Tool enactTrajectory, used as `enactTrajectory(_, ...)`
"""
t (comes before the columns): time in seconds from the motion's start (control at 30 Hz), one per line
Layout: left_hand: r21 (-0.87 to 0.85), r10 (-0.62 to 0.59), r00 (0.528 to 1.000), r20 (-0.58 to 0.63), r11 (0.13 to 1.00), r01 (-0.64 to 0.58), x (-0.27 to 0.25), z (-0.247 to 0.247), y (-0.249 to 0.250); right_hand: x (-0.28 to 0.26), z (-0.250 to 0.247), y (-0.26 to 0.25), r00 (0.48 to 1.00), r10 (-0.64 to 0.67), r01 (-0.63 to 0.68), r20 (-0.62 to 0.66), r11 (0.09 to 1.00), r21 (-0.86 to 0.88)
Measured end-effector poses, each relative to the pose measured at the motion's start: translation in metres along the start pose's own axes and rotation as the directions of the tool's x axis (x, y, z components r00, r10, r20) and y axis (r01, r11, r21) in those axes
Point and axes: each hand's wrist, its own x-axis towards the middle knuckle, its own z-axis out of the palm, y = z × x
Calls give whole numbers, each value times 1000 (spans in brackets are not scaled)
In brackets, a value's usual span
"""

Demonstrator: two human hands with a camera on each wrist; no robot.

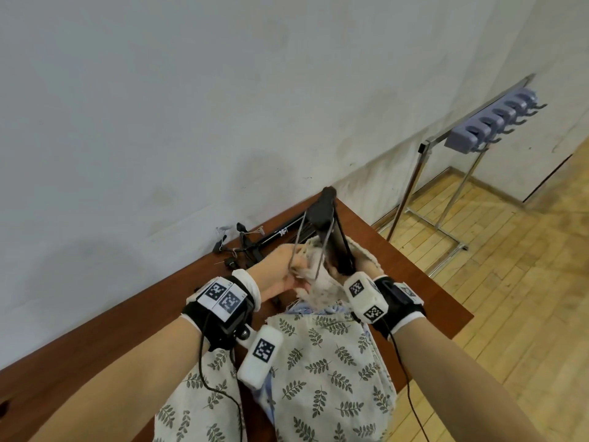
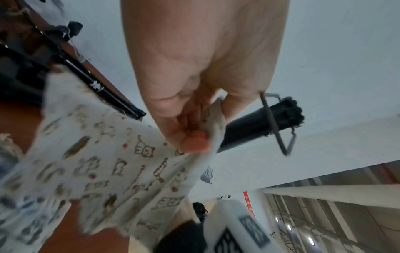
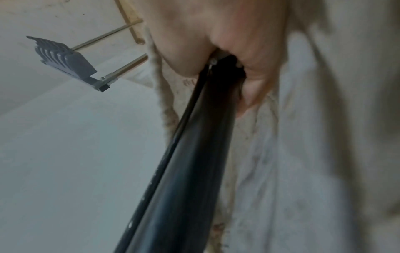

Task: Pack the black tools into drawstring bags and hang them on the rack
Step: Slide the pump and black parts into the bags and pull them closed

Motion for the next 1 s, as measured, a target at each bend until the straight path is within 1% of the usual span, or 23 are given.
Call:
enactTrajectory(0.03,-87,4,997,-81,996,-12,5,-2,4,11,-6,6,1000,9,-8,20,1000,-15)
enactTrajectory(0.07,-165,-24,985,-172,986,-4,9,-6,4,40,-18,10,999,-37,38,7,993,-110)
enactTrajectory(0.1,-215,-44,970,-241,977,-9,13,-11,2,86,-40,19,999,-36,38,13,983,-178)
enactTrajectory(0.13,-245,-57,954,-296,969,-18,17,-13,-1,130,-60,19,999,-41,35,-13,949,-314)
enactTrajectory(0.17,-235,-83,935,-344,972,0,17,-16,-5,146,-62,25,999,53,-47,7,940,-338)
enactTrajectory(0.2,-221,-96,908,-408,975,4,20,-17,-12,128,-56,27,995,85,-58,59,929,-366)
enactTrajectory(0.23,-194,-117,881,-459,981,29,24,-19,-20,104,-49,27,998,68,-62,2,926,-373)
enactTrajectory(0.27,-171,-119,863,-491,984,39,27,-18,-25,56,-27,24,991,128,-130,-27,942,-309)
enactTrajectory(0.3,-144,-122,838,-532,988,52,27,-16,-28,34,-22,25,987,161,-158,-8,952,-263)
enactTrajectory(0.33,-115,-113,816,-567,992,58,29,-16,-31,27,-21,30,984,165,-145,69,961,-237)
enactTrajectory(0.37,-89,-94,807,-583,995,51,29,-15,-34,24,-20,35,977,163,-121,136,954,-275)
enactTrajectory(0.4,-51,-59,815,-577,998,36,32,-15,-39,25,-19,36,985,119,-60,123,912,-406)
enactTrajectory(0.43,3,-25,839,-543,999,32,30,-12,-39,26,-19,36,988,94,-7,126,826,-563)
enactTrajectory(0.47,63,10,863,-504,998,25,31,-10,-41,25,-17,35,995,20,56,97,694,-718)
enactTrajectory(0.5,109,29,878,-477,994,26,27,-8,-41,24,-20,35,994,-32,106,104,523,-846)
enactTrajectory(0.53,139,46,889,-455,990,20,28,-8,-44,24,-25,34,992,-50,124,114,365,-923)
enactTrajectory(0.57,157,45,892,-449,987,30,27,-7,-46,26,-30,34,991,-50,132,123,238,-962)
enactTrajectory(0.6,175,42,893,-448,984,41,26,-7,-47,27,-34,34,988,-6,153,153,122,-981)
enactTrajectory(0.63,179,25,895,-446,982,62,25,-6,-47,30,-37,33,983,48,175,179,81,-981)
enactTrajectory(0.7,206,17,897,-443,975,84,24,-7,-47,30,-39,35,974,111,177,196,156,-972)
enactTrajectory(0.8,254,17,900,-435,962,104,21,-8,-43,32,-39,37,956,26,273,292,282,-920)
enactTrajectory(0.9,254,-35,901,-433,954,159,18,-10,-37,34,-30,30,950,-24,272,311,550,-789)
enactTrajectory(1.0,285,-64,916,-397,940,189,16,-9,-31,17,-14,6,946,-131,311,298,634,-708)
